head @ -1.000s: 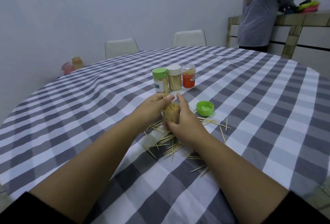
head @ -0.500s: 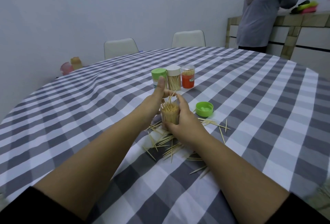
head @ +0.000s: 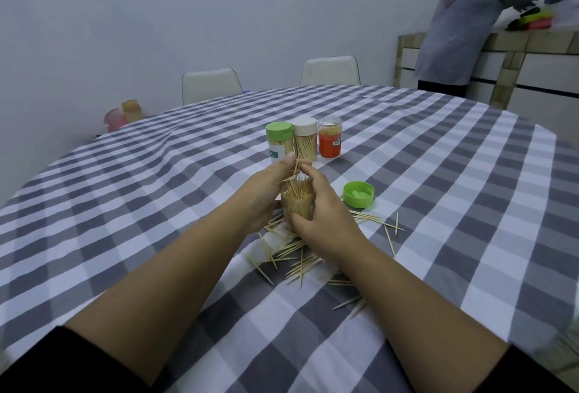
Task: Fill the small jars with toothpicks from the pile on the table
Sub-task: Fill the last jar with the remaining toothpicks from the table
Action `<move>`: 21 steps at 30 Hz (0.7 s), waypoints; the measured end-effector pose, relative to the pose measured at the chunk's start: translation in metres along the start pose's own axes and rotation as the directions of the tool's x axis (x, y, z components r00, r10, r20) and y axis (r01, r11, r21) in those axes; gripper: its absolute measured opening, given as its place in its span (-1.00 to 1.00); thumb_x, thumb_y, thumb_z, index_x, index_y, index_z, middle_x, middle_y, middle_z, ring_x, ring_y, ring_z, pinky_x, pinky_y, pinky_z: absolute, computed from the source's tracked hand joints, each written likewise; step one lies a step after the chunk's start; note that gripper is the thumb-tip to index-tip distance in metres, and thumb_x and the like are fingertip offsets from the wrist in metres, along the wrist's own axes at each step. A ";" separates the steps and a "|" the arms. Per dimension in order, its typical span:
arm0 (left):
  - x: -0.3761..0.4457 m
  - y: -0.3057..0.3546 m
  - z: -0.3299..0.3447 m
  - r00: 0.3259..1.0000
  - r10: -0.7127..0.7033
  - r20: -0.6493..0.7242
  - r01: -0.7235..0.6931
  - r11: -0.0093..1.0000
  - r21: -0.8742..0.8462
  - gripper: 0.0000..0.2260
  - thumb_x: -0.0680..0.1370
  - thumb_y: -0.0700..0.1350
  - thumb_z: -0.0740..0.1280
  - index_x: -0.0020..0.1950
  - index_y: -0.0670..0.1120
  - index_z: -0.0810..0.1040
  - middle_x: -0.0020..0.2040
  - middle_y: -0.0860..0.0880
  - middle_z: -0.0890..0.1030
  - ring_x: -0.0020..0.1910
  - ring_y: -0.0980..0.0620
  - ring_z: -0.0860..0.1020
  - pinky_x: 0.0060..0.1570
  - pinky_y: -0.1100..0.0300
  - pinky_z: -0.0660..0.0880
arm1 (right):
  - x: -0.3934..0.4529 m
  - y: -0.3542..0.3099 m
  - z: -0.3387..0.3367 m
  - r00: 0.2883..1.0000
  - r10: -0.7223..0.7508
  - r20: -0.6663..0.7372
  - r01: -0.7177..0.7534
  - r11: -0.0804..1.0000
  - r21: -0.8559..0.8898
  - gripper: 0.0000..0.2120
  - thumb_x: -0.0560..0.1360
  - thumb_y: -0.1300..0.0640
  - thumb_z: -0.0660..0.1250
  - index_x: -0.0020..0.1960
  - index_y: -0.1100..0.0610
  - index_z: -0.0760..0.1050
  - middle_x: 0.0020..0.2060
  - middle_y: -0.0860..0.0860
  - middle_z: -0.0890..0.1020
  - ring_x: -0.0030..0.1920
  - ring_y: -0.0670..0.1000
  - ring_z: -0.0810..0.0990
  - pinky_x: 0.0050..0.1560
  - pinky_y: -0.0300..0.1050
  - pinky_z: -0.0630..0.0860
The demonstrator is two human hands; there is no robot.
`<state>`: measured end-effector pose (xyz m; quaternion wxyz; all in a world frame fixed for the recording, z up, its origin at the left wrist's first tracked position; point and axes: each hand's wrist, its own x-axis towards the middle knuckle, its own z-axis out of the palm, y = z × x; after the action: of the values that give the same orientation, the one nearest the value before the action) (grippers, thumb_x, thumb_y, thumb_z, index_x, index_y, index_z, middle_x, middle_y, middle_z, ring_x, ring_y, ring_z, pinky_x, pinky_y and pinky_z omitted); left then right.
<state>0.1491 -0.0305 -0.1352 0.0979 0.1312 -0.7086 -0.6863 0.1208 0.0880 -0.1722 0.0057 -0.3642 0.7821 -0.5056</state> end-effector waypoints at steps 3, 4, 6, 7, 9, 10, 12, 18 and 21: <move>-0.004 -0.002 -0.001 1.000 0.025 0.010 -0.024 0.996 -0.088 -0.68 0.62 0.14 0.11 0.11 0.02 0.58 0.05 0.01 0.57 -0.01 0.04 0.57 -0.16 0.17 0.51 | 0.000 -0.001 -0.002 1.000 0.026 -0.005 -0.026 1.000 -0.003 -0.37 0.44 0.09 0.38 0.42 -0.08 0.19 0.28 -0.05 0.45 0.21 -0.01 0.48 0.20 0.06 0.46; -0.004 -0.003 -0.002 0.999 0.037 0.006 -0.036 0.994 -0.099 -0.68 0.61 0.15 0.11 0.07 0.03 0.59 0.06 0.02 0.56 -0.04 0.07 0.55 -0.19 0.18 0.49 | 0.000 -0.001 -0.003 0.999 0.038 -0.003 -0.038 0.999 -0.014 -0.42 0.44 0.09 0.38 0.39 -0.05 0.24 0.24 -0.04 0.46 0.19 -0.01 0.48 0.19 0.05 0.46; -0.003 -0.003 -0.002 0.999 0.046 0.000 -0.046 0.992 -0.116 -0.69 0.60 0.15 0.14 0.00 0.03 0.60 0.06 0.05 0.55 -0.08 0.10 0.52 -0.18 0.17 0.47 | 0.000 -0.001 -0.004 0.999 0.035 0.005 -0.035 0.998 -0.044 -0.50 0.45 0.11 0.37 0.35 -0.02 0.31 0.20 -0.04 0.46 0.18 -0.02 0.46 0.20 0.01 0.45; -0.003 -0.002 -0.002 0.999 0.040 -0.006 -0.040 0.991 -0.125 -0.71 0.59 0.14 0.17 -0.04 0.01 0.60 0.02 0.05 0.56 -0.13 0.10 0.52 -0.20 0.17 0.46 | 0.000 -0.002 -0.004 1.000 0.025 0.010 -0.025 0.998 -0.057 -0.52 0.45 0.11 0.36 0.34 -0.01 0.33 0.19 -0.04 0.45 0.18 -0.02 0.45 0.20 -0.01 0.44; -0.004 0.000 -0.002 1.000 0.017 -0.018 -0.020 0.990 -0.137 -0.76 0.57 0.09 0.24 -0.09 -0.04 0.58 -0.12 0.06 0.57 -0.22 0.11 0.52 -0.25 0.20 0.46 | -0.001 -0.004 -0.005 1.000 0.019 0.022 -0.017 0.998 -0.066 -0.51 0.46 0.12 0.35 0.36 -0.02 0.32 0.20 -0.04 0.44 0.20 -0.02 0.44 0.21 -0.04 0.42; -0.003 0.000 -0.002 1.000 0.009 -0.022 -0.011 0.991 -0.136 -0.79 0.56 0.06 0.27 -0.07 -0.06 0.58 -0.15 0.06 0.58 -0.23 0.10 0.53 -0.25 0.20 0.47 | -0.001 -0.004 -0.005 0.999 0.024 0.025 -0.023 0.998 -0.053 -0.47 0.46 0.13 0.35 0.39 -0.03 0.29 0.21 -0.05 0.43 0.20 -0.03 0.44 0.21 -0.05 0.42; -0.005 -0.001 -0.002 1.000 -0.001 -0.012 -0.001 0.992 -0.123 -0.81 0.57 0.00 0.27 0.05 -0.08 0.57 -0.15 0.05 0.61 -0.20 0.10 0.56 -0.24 0.22 0.48 | -0.002 -0.004 -0.005 0.999 0.031 0.014 -0.031 0.999 0.005 -0.39 0.45 0.15 0.36 0.42 -0.08 0.21 0.21 -0.07 0.45 0.19 -0.03 0.47 0.21 -0.02 0.45; -0.009 -0.003 -0.003 1.000 -0.014 -0.015 0.012 0.996 -0.085 -0.76 0.59 -0.11 0.23 0.23 0.01 0.56 0.18 0.00 0.58 0.11 0.04 0.55 -0.05 0.18 0.47 | -0.002 -0.002 -0.003 0.997 0.074 -0.001 -0.074 0.996 0.040 -0.13 0.46 0.08 0.40 0.52 -0.11 -0.13 0.18 -0.07 0.50 0.17 0.01 0.51 0.18 0.06 0.48; -0.011 0.001 0.002 0.999 -0.043 0.001 0.043 0.999 -0.026 -0.71 0.56 0.08 0.26 0.19 -0.01 0.58 0.08 0.03 0.64 0.05 0.08 0.58 -0.06 0.17 0.47 | -0.002 -0.001 -0.003 0.996 0.087 0.000 -0.087 0.995 0.051 -0.10 0.45 0.11 0.40 0.52 -0.13 -0.17 0.25 -0.03 0.49 0.20 0.02 0.51 0.20 0.09 0.47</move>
<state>0.1592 -0.0253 -0.1335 0.0846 0.1450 -0.6968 -0.6973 0.1217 0.0918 -0.1710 0.0363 -0.3289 0.7843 -0.5248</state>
